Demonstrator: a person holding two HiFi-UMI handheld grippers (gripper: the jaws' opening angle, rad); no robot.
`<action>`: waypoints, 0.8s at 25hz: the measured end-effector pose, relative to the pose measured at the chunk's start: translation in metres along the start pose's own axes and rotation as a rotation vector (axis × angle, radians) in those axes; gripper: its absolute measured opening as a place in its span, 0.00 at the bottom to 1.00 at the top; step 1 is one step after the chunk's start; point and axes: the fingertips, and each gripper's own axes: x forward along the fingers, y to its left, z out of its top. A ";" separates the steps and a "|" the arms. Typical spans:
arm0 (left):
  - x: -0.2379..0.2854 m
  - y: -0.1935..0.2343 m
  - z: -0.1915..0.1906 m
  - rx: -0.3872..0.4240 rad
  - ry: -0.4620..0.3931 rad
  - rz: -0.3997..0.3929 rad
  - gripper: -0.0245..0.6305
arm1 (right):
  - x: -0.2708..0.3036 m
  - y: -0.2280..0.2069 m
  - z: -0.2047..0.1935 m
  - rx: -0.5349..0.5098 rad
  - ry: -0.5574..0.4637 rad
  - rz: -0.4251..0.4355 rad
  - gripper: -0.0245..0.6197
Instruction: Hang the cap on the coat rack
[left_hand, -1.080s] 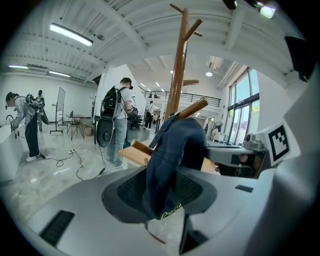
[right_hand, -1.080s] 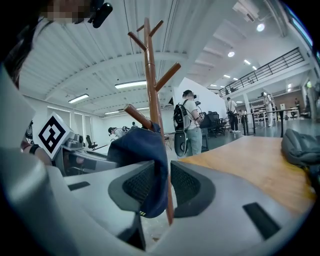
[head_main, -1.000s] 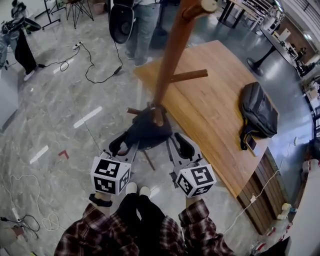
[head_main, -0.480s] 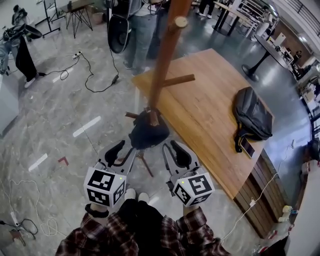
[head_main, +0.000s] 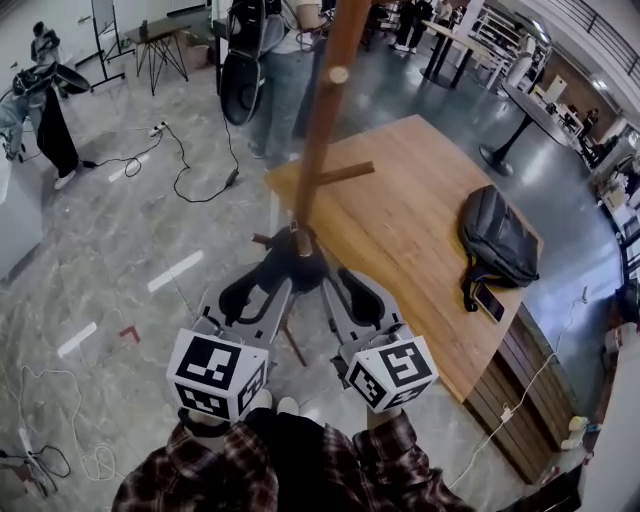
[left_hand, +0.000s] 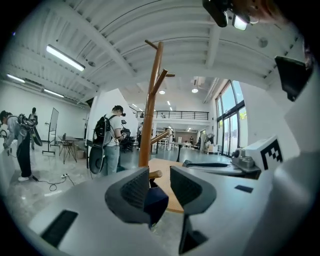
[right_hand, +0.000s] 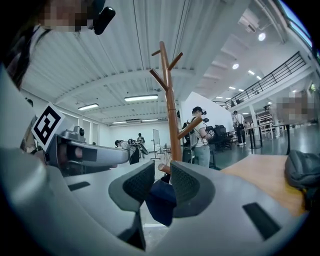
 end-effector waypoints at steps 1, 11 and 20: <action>-0.001 -0.006 0.003 0.002 -0.006 -0.015 0.24 | -0.002 0.003 0.006 -0.007 -0.006 0.006 0.18; -0.003 -0.036 0.017 0.031 -0.068 -0.048 0.13 | -0.020 0.011 0.027 -0.046 -0.042 0.000 0.09; 0.004 -0.037 0.020 0.028 -0.064 -0.065 0.06 | -0.021 0.009 0.033 -0.037 -0.058 0.004 0.05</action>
